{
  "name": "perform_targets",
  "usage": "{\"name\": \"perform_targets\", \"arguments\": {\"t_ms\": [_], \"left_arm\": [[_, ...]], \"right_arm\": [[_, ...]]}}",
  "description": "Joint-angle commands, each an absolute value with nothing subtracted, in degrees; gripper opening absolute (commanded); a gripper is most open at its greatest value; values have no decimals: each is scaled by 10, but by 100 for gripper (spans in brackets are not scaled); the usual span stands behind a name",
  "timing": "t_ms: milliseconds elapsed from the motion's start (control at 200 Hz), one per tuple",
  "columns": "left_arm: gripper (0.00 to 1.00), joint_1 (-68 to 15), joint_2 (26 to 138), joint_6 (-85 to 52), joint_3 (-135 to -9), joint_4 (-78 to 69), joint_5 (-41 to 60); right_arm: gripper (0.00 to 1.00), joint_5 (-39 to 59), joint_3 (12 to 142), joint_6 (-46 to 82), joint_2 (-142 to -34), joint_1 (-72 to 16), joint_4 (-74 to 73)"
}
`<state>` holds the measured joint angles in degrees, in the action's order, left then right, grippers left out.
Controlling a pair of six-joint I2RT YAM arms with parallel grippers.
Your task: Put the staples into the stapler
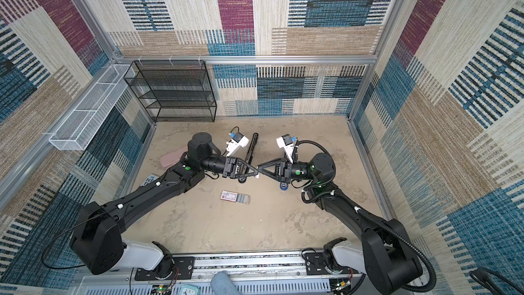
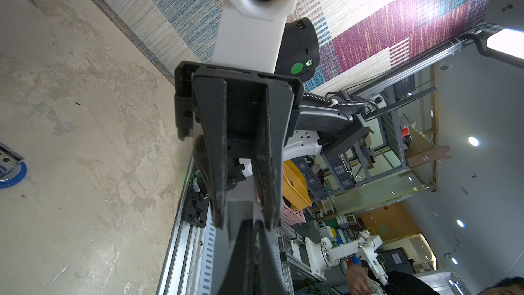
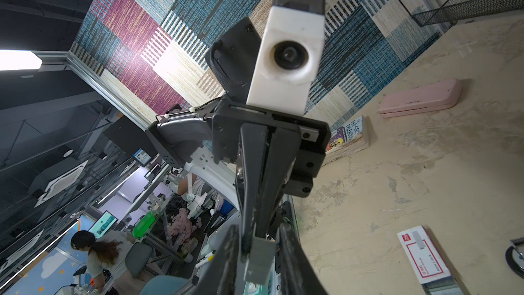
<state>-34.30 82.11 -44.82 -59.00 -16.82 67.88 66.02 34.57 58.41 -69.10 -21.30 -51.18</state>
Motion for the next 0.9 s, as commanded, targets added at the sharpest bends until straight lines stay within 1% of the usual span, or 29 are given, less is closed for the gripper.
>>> {"name": "perform_targets", "arguments": {"t_ms": [0,160,245,506,896], "left_arm": [[0,-344,822,-454,-589,-192,689],[0,-344,823,-453,-588,-192,690],[0,-344,824,-451,-587,-192,690],[0,-344,825,-451,-585,-192,689],[0,-344,825,-450,-585,-192,686]], "right_arm": [[26,671,348,592,-690,-214,-535],[24,670,349,593,-691,-214,-535],[28,668,351,594,-693,-214,-534],[28,666,353,608,-700,-214,-548],[23,665,349,618,-693,-214,-560]]}}
